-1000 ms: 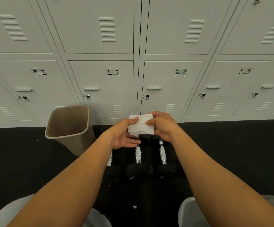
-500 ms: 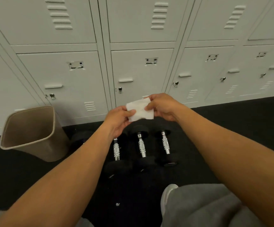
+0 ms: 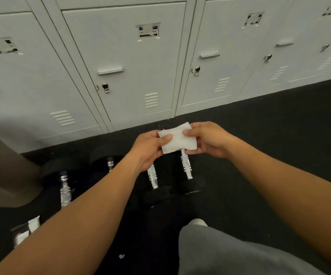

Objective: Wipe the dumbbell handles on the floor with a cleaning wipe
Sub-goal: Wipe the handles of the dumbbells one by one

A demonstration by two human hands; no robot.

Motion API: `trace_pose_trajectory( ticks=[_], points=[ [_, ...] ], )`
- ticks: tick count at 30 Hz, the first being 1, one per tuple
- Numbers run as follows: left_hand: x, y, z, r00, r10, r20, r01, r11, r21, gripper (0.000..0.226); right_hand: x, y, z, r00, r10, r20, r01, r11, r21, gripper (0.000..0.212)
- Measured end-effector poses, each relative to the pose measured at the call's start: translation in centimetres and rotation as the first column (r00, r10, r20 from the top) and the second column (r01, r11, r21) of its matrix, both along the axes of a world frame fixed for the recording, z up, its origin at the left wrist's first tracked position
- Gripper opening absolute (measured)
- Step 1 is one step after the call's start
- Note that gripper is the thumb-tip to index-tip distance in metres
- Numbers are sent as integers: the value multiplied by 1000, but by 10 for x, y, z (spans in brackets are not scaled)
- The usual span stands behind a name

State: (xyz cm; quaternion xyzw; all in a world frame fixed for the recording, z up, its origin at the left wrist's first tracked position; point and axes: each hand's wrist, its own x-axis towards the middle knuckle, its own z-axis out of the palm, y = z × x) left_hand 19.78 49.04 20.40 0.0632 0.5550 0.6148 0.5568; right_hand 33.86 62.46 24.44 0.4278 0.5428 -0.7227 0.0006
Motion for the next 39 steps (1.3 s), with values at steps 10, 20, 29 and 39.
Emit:
trace_pose_trajectory(
  ticks=[10, 20, 29, 39],
  points=[
    [9, 35, -71, 980, -138, -144, 107, 973, -202, 8, 25, 25, -88, 986, -156, -59, 148, 982, -121, 29],
    [1, 45, -110, 649, -294, -702, 76, 943, -324, 20, 60, 54, -153, 917, -324, 234, 257, 926, 275, 19],
    [10, 62, -132, 316, -535, -784, 338, 835, -434, 59, 35, 49, -196, 865, -366, 343, 195, 876, 442, 10],
    [9, 62, -156, 246, -691, -680, 441, 704, -556, 75, -3, 22, -204, 909, -222, 354, -16, 828, 561, 19]
  ],
)
